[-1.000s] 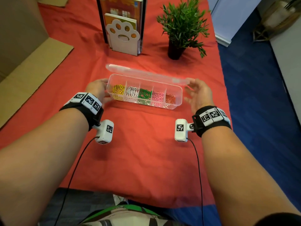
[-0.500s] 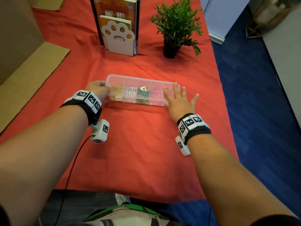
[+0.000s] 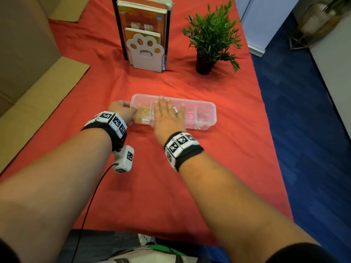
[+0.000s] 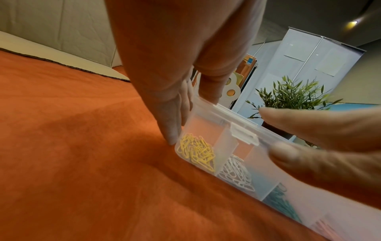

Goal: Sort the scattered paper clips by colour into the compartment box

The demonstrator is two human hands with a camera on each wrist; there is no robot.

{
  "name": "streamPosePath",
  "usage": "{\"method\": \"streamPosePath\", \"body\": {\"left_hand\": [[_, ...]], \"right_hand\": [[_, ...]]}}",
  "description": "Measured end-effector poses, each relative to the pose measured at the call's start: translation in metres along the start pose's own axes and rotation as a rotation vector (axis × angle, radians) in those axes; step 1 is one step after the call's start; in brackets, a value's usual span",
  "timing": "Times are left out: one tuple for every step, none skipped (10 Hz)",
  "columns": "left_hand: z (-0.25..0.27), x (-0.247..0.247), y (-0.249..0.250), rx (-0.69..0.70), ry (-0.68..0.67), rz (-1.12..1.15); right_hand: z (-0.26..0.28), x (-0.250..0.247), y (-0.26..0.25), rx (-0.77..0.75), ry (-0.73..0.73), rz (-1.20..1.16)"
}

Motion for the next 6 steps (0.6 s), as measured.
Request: {"method": "streamPosePath", "body": {"left_hand": [[-0.001, -0.001, 0.0, 0.01, 0.013, -0.018], [-0.002, -0.001, 0.002, 0.027, 0.007, -0.036], [-0.005, -0.001, 0.003, 0.036, 0.007, -0.039], [-0.003, -0.002, 0.002, 0.025, 0.002, -0.061], [-0.005, -0.001, 0.003, 0.029, -0.012, -0.087], [0.003, -0.007, 0.01, 0.065, -0.004, -0.139]], "right_hand": [[-0.013, 0.007, -0.01, 0.044, -0.035, 0.022], [-0.015, 0.01, -0.014, 0.068, -0.037, 0.072], [-0.015, 0.011, -0.016, 0.075, -0.043, 0.093], [-0.014, 0.01, -0.013, 0.068, -0.08, 0.076], [-0.009, 0.003, -0.01, -0.002, -0.125, -0.037], [0.012, -0.009, -0.002, -0.082, -0.14, -0.199]]}}
Point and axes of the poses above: each hand's wrist, its own z-axis away from the middle knuckle, its own x-axis out of the palm, y = z × x, the point moved 10 cm from there along -z, towards the middle knuckle
